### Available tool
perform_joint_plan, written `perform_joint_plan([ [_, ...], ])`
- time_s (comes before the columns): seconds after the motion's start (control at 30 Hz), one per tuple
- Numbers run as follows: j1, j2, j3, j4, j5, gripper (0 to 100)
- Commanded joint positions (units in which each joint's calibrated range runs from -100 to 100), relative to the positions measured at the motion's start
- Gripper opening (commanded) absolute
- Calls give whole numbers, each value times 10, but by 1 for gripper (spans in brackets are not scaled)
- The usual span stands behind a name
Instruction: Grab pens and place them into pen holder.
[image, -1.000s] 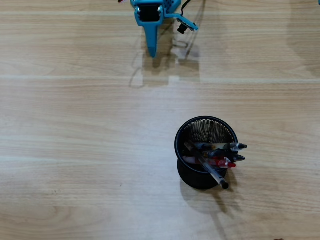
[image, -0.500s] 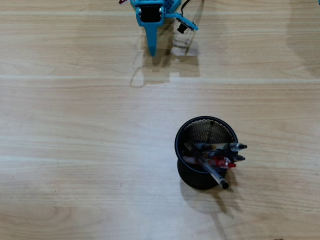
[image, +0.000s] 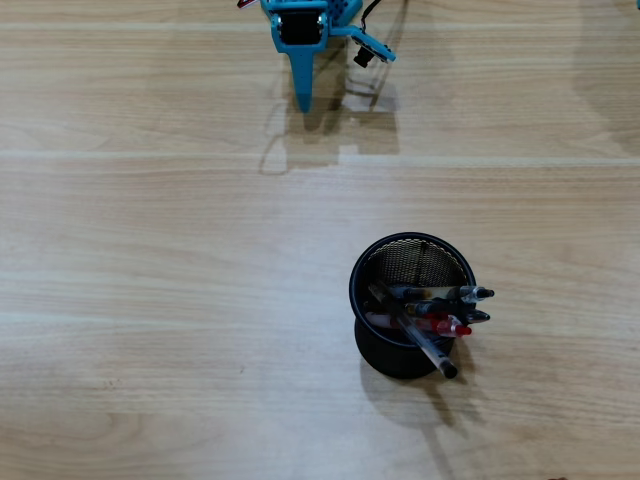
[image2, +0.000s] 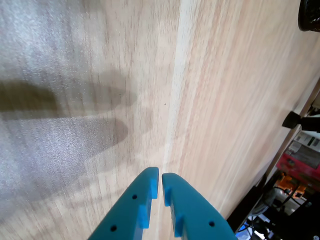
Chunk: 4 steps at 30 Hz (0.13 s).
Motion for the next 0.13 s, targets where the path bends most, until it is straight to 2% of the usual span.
perform_joint_plan([
  [0.0,6,-7,-6,-3,0,2],
  [0.1,6,-7,-6,-3,0,2],
])
